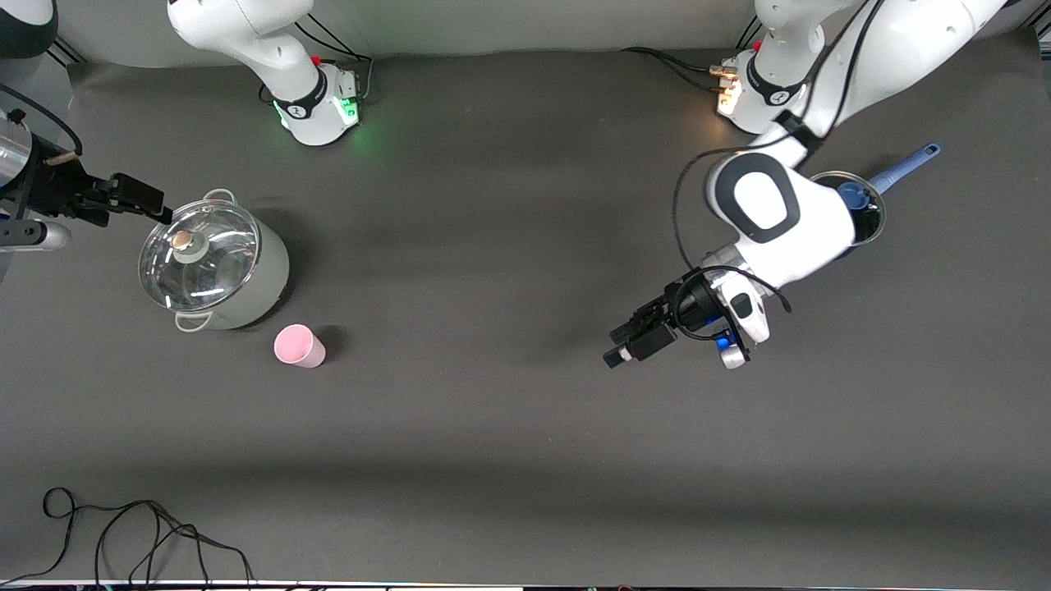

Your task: Transfer pink cup from left to right arm

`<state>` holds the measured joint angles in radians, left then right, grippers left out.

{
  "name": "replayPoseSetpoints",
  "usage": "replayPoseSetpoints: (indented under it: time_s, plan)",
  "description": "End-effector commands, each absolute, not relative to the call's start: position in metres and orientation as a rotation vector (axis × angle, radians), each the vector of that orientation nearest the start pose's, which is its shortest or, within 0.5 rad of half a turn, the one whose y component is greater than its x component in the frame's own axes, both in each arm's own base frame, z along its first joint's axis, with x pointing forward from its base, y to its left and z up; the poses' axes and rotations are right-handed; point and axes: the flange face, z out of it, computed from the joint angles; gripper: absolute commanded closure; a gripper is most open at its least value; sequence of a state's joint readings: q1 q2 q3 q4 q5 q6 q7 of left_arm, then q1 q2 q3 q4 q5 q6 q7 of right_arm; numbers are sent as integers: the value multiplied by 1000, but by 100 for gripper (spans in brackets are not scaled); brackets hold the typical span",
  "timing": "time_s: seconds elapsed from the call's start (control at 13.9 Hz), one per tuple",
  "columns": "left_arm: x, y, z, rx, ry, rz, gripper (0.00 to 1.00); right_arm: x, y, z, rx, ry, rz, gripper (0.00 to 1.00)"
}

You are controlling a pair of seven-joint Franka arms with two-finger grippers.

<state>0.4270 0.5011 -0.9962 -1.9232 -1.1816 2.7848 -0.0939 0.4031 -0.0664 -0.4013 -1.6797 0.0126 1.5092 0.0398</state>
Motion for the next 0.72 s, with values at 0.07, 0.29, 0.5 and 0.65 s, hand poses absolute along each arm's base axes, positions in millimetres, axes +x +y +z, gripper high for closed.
replayPoseSetpoints:
  time_s: [0.07, 0.29, 0.5, 0.65]
  plan:
    - [576, -193, 377, 2273, 545, -194, 0, 531, -3, 609, -3130, 85, 179, 0]
    - [582, -123, 388, 2630, 314, -292, 0, 527, -6, 609, -3127, 84, 213, 0]
    - [589, -67, 420, 2955, 143, -375, 0, 528, -8, 608, -3126, 94, 217, 0]
    - [596, -42, 442, 3062, 126, -358, 0, 525, -8, 611, -3127, 94, 208, 0]
